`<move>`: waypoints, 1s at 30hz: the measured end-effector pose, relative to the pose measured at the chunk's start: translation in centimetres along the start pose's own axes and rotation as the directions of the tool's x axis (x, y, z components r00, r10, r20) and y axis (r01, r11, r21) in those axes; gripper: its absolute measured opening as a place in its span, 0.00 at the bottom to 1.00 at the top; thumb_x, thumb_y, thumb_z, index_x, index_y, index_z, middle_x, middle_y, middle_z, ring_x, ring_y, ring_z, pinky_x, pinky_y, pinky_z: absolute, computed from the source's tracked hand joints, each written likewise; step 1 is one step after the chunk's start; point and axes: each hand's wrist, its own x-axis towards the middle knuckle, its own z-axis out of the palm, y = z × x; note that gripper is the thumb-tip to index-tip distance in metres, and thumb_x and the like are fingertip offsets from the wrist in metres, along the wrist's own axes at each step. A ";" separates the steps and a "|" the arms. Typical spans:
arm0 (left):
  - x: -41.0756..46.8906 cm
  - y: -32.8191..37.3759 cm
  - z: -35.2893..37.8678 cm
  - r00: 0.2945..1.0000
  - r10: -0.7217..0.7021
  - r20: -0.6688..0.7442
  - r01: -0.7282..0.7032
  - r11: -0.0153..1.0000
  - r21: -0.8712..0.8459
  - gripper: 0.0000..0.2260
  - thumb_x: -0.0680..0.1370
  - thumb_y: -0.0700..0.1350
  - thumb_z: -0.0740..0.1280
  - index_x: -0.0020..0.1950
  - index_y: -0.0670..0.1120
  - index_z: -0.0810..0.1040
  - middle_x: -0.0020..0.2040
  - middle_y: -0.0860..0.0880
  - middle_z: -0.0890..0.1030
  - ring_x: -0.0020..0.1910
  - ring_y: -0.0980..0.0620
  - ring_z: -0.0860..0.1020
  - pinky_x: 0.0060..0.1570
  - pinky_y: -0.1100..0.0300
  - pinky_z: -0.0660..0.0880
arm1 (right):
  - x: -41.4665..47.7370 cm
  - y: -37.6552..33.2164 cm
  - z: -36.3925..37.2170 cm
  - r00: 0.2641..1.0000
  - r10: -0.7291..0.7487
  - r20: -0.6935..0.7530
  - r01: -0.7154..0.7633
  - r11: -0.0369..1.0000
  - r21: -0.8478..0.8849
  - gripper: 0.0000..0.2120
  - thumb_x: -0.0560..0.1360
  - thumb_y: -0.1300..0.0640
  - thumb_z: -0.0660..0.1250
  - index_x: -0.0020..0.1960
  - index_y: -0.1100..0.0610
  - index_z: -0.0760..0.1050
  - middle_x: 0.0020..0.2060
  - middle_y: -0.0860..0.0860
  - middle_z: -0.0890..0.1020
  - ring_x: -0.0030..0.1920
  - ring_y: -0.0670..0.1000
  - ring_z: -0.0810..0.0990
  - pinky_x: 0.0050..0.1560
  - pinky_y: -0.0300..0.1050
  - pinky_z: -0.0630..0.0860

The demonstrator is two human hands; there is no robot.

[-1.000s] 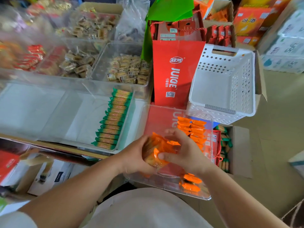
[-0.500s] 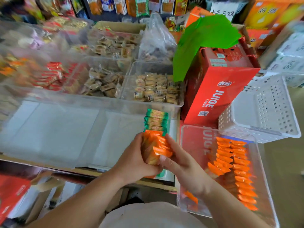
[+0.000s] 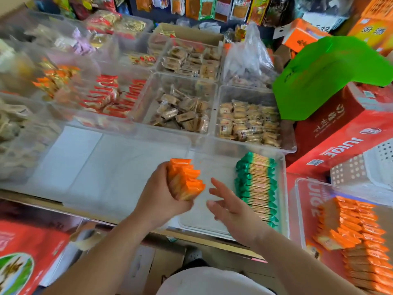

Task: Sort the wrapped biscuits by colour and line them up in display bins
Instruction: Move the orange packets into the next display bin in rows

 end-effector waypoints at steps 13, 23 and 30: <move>5.7 -12.5 -2.3 0.938 -0.265 0.221 -0.033 0.569 0.821 0.41 0.64 0.58 0.76 0.69 0.58 0.56 0.65 0.52 0.67 0.63 0.43 0.69 0.59 0.41 0.71 | 8.1 0.8 7.3 0.949 0.308 0.065 -0.293 0.940 -0.173 0.34 0.82 0.42 0.61 0.82 0.46 0.49 0.77 0.45 0.67 0.59 0.45 0.74 0.54 0.34 0.71; 6.1 -14.7 0.6 0.813 -0.139 0.566 -0.324 0.699 0.637 0.46 0.59 0.71 0.73 0.71 0.57 0.60 0.60 0.52 0.69 0.58 0.49 0.70 0.59 0.49 0.75 | 8.5 1.2 8.0 0.936 0.352 0.013 -0.350 0.933 -0.082 0.34 0.81 0.44 0.65 0.81 0.44 0.53 0.66 0.45 0.74 0.50 0.47 0.83 0.50 0.45 0.81; 6.7 -15.7 -0.8 0.826 -0.417 0.378 0.119 0.786 0.607 0.47 0.62 0.64 0.79 0.75 0.55 0.60 0.64 0.46 0.67 0.62 0.43 0.73 0.62 0.45 0.75 | 9.8 0.5 8.5 0.931 0.360 -0.050 -0.362 0.908 -0.209 0.35 0.79 0.45 0.68 0.80 0.50 0.55 0.67 0.49 0.76 0.57 0.55 0.83 0.59 0.53 0.80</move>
